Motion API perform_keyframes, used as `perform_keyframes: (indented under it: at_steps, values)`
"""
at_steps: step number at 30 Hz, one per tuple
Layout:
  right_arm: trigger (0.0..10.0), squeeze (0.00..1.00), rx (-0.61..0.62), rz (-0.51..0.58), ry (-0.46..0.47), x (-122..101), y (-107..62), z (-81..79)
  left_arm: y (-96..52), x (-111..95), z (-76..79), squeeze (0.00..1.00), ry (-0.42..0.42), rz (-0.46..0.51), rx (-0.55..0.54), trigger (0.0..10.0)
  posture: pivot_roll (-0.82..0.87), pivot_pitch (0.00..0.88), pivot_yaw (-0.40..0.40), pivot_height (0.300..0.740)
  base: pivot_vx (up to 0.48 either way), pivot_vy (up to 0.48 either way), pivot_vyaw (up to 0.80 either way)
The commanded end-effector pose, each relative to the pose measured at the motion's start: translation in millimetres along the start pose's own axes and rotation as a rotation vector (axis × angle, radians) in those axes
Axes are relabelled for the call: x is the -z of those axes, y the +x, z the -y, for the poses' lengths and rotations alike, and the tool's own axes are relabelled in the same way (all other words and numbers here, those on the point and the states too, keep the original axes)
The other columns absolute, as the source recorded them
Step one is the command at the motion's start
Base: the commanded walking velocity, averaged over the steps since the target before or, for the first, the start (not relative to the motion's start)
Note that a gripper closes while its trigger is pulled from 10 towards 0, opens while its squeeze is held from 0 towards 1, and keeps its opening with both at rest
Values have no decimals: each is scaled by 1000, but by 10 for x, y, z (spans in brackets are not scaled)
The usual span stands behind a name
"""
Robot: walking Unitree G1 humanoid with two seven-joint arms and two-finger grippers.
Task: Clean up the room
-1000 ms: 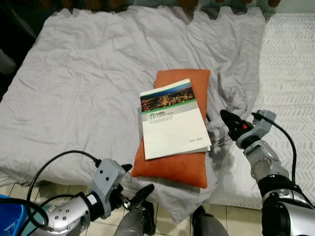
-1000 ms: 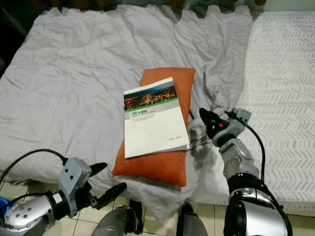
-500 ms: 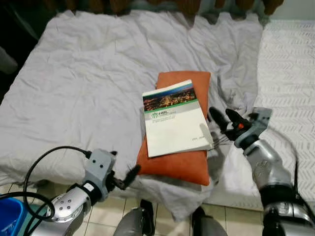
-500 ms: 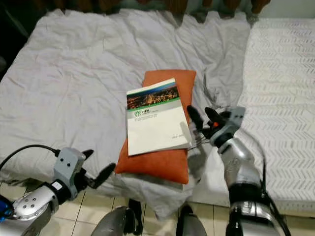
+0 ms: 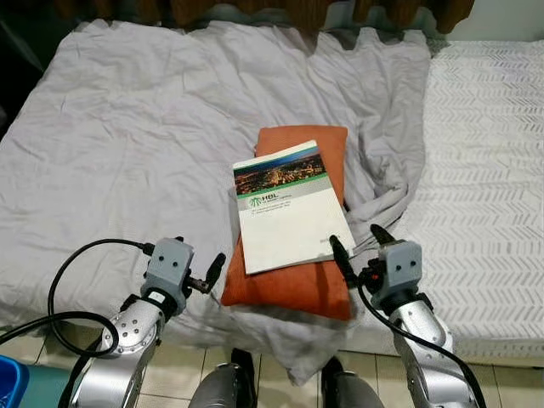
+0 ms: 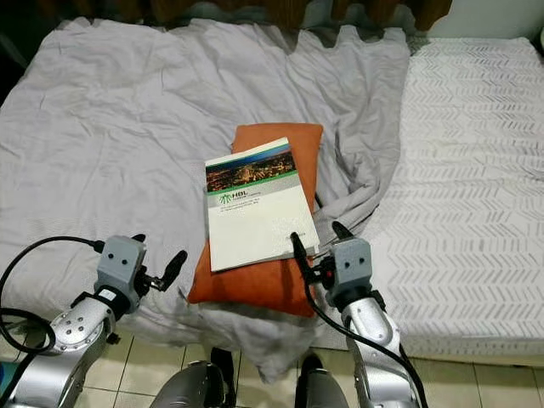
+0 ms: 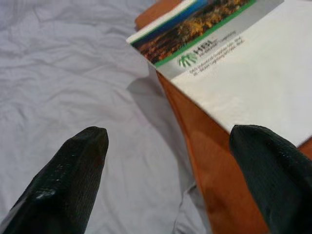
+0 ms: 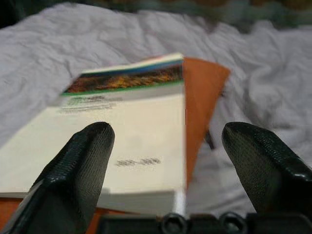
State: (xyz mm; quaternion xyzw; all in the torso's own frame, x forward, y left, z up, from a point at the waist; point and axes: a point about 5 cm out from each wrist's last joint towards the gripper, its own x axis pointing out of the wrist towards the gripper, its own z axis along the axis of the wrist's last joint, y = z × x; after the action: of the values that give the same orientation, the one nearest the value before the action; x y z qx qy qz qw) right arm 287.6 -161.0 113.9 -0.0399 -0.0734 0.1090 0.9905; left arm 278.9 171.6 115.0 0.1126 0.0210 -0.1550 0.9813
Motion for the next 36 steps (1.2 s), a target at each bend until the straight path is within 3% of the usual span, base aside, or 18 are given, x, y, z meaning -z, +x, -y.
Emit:
perform_keyframes:
  at_steps: [1, 5, 8, 10, 21, 36]
  values:
    - [10000, 0, 36, 5, 57, -2, 7, 24, -27, 82, -6, 0, -5, -18, -7, 10000, -30, 312, 37, 740, 0, 0, 0]
    - [10000, 0, 23, -23, 256, -44, 111, 7, -42, 80, 31, 0, -6, 15, 4, 10000, -26, 315, 30, 740, 0, 0, 0]
    - [10000, 0, 22, -32, 315, -57, 152, 6, -63, 71, 48, 0, -1, 28, 9, 10000, -24, 316, 29, 740, 0, 0, 0]
    - [10000, 0, 14, -46, 432, -48, 257, -1, -95, 101, 40, 0, -6, 25, -10, 10000, -16, 324, 26, 740, 0, 0, 0]
    - [10000, 0, -22, -112, 587, 11, 546, -4, -132, 105, 77, 0, -18, 38, -13, 10000, 7, 337, 25, 740, 0, 0, 0]
    - [10000, 0, 0, -219, 709, 227, 596, 45, -221, 136, 74, 0, -23, 21, -21, 10000, 27, 357, 19, 740, 0, 0, 0]
